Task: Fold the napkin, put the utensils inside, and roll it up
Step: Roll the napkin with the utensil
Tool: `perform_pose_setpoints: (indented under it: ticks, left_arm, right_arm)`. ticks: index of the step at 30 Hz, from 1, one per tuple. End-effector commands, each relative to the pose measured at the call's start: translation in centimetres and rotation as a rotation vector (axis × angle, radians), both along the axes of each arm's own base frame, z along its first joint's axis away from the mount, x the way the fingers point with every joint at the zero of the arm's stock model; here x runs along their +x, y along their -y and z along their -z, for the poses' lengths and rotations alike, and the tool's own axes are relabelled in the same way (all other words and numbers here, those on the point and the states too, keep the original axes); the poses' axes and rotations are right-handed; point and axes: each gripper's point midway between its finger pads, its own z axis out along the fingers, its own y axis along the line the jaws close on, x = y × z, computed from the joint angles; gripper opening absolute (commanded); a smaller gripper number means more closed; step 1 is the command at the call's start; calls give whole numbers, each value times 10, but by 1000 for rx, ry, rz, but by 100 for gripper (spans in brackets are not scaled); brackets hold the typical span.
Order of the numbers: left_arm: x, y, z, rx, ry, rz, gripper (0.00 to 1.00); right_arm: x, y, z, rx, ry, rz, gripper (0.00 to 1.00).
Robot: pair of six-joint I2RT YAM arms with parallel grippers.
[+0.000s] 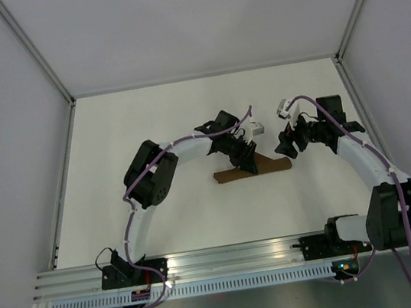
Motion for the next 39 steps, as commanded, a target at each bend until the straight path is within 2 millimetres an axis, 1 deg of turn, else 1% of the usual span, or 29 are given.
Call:
perform_pose_setpoints:
  ticks: [1, 2, 3, 4, 5, 6, 7, 8, 9, 10, 11, 12, 14, 18, 20, 23, 25, 26, 27, 28, 29, 30, 31, 32, 35, 36, 37, 38, 39]
  left_arm:
    - [-26, -25, 33, 159, -267, -23, 13]
    - [-30, -27, 34, 168, -310, -22, 13]
    - [-27, -26, 36, 166, -324, -24, 14]
    - [-28, -27, 38, 172, -346, -26, 14]
    - [-29, -28, 39, 177, -369, -27, 14]
    - [-28, -28, 41, 181, -379, -28, 14]
    - [-29, -28, 43, 183, -392, -27, 15]
    - [-31, -29, 45, 193, -418, -25, 15]
    - [-31, -28, 42, 193, -422, -22, 16]
    - [-32, -29, 44, 197, -436, -19, 16]
    - [-32, -29, 43, 198, -450, -17, 16]
    - [-34, -28, 44, 202, -456, -15, 17]
    - [-35, -29, 46, 205, -476, -11, 17]
    - [-37, -29, 46, 204, -491, -3, 17]
    - [-37, -29, 46, 202, -496, -1, 17]
    - [-38, -30, 46, 206, -495, 0, 18]
    - [-38, -30, 45, 203, -492, 3, 20]
    - [-38, -29, 43, 200, -487, 6, 23]
    - [-36, -30, 41, 196, -480, 5, 25]
    - [-35, -30, 40, 194, -473, 6, 30]
    - [-34, -30, 38, 190, -465, 6, 33]
    - [-31, -29, 31, 180, -446, 10, 36]
    - [-29, -28, 29, 176, -430, 8, 40]
    - [-24, -26, 20, 160, -403, 6, 41]
    - [-12, -22, 5, 121, -347, -8, 44]
    - [-9, -19, -6, 100, -329, -11, 45]
    - [-4, -19, -11, 90, -310, -21, 45]
    - [-1, -18, -15, 85, -291, -30, 45]
    - [4, -16, -21, 69, -265, -39, 45]
  right_arm:
    - [-13, -13, 11, -63, 151, -111, 75]
    - [-13, -13, 8, -106, 216, -109, 75]
    - [-26, -14, 28, -131, 195, -116, 75]
    - [-33, -24, 34, -160, 216, -148, 75]
    - [-30, -24, 31, -211, 283, -131, 75]
    - [-41, -27, 49, -237, 270, -143, 75]
    - [-49, -40, 53, -253, 293, -186, 75]
    - [-52, -44, 61, -292, 330, -184, 75]
    - [-43, -40, 54, -309, 369, -152, 75]
    - [-54, -45, 68, -331, 361, -179, 75]
    - [-43, -45, 60, -356, 431, -149, 74]
    - [-46, -46, 68, -371, 436, -159, 74]
    - [-47, -54, 71, -389, 462, -177, 75]
    - [-53, -63, 87, -441, 459, -228, 74]
    - [-51, -63, 94, -469, 461, -228, 73]
    - [-55, -65, 104, -495, 452, -252, 70]
    - [-58, -64, 109, -503, 433, -271, 61]
    - [-60, -65, 111, -502, 424, -280, 57]
    - [-61, -65, 111, -502, 417, -282, 54]
    - [-65, -63, 116, -512, 392, -297, 49]
    - [-65, -65, 114, -506, 387, -307, 40]
    - [-66, -65, 114, -509, 379, -310, 37]
    - [-70, -63, 118, -518, 360, -322, 35]
    - [-70, -63, 116, -525, 360, -332, 33]
    - [-73, -62, 118, -541, 331, -356, 31]
    - [-75, -62, 119, -540, 321, -365, 31]
    - [-79, -60, 122, -550, 291, -375, 31]
    - [-78, -62, 120, -546, 288, -382, 31]
    - [-81, -62, 122, -547, 266, -393, 31]
